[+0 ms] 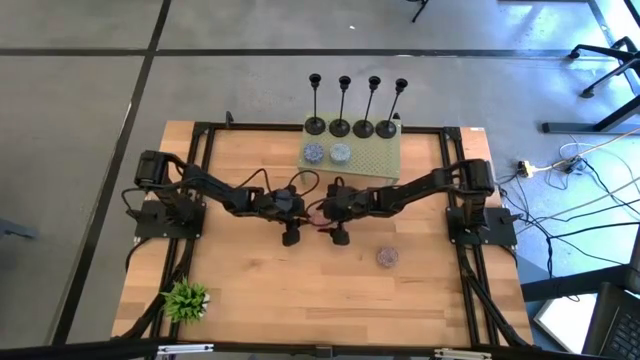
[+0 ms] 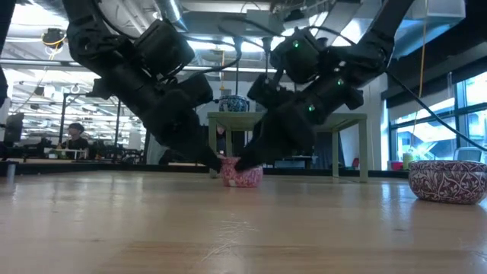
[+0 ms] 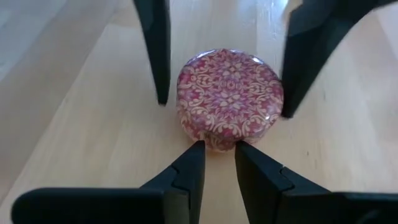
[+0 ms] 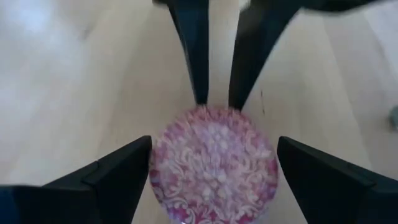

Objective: Pick & Place candle stick holders
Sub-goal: Put the pink scented candle on the shelf

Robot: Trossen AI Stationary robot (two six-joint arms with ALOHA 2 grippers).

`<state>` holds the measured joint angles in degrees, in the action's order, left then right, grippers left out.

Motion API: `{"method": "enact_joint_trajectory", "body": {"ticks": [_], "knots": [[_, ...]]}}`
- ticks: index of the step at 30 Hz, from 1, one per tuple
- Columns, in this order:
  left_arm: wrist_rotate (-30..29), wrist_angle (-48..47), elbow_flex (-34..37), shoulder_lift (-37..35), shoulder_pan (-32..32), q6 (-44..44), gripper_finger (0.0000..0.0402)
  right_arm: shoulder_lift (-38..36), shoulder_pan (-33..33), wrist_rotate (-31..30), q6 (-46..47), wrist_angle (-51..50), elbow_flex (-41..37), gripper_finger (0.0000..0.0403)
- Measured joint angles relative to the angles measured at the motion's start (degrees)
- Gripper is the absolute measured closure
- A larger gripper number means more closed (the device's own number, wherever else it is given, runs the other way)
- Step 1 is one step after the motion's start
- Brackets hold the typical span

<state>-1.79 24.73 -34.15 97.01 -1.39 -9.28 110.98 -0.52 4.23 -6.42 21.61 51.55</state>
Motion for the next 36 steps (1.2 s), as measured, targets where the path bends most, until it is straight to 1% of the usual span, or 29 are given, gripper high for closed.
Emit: {"method": "enact_joint_trajectory", "body": {"ticks": [12,20,23,29,32,36], "knots": [[0.0,0.8,0.0,0.0,0.0,0.6,0.0318,1.1,-0.1,-0.6,0.0,-0.7,0.0,0.0056],[0.0,0.8,0.0,0.0,-0.1,2.0,0.0318,1.1,-0.1,-0.7,2.7,-1.9,0.0,0.0108],[0.0,0.8,0.0,0.0,-0.4,1.3,0.0318,1.1,-0.1,-0.8,3.1,-1.9,0.0,0.0108],[0.7,0.7,0.0,-0.1,-0.3,1.6,0.0318,1.1,1.1,-0.9,3.2,-1.9,0.0,0.0092],[-0.5,0.3,0.0,-1.8,-0.3,2.0,0.0318,1.0,1.9,-0.9,4.2,-2.4,0.0,0.0095],[-1.9,-1.7,0.0,-6.1,-0.3,2.0,0.0318,0.0,3.2,-0.9,6.0,-5.2,0.1,0.0098]]}}
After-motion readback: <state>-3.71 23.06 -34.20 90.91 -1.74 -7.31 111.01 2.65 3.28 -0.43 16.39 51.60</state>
